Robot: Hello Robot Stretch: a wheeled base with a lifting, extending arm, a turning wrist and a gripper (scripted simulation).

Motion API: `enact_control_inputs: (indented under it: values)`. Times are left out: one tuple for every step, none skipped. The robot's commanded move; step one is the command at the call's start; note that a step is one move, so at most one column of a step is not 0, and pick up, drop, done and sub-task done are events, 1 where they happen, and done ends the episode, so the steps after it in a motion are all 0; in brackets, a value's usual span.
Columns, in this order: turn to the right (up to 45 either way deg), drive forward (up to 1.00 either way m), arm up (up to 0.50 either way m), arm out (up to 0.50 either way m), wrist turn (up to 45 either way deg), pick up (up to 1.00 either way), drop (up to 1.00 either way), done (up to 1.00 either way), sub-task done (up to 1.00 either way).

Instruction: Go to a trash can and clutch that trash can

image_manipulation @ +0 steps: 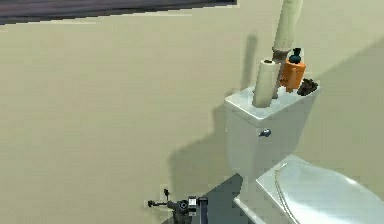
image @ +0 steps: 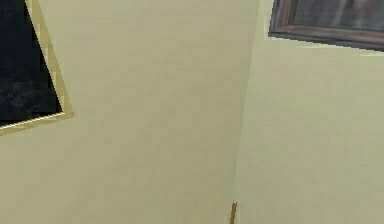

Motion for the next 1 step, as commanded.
enact_control_inputs:
  values:
    - [0.0,0.0,0.0,0.0,33.0,0.0,0.0,0.0,0.0]
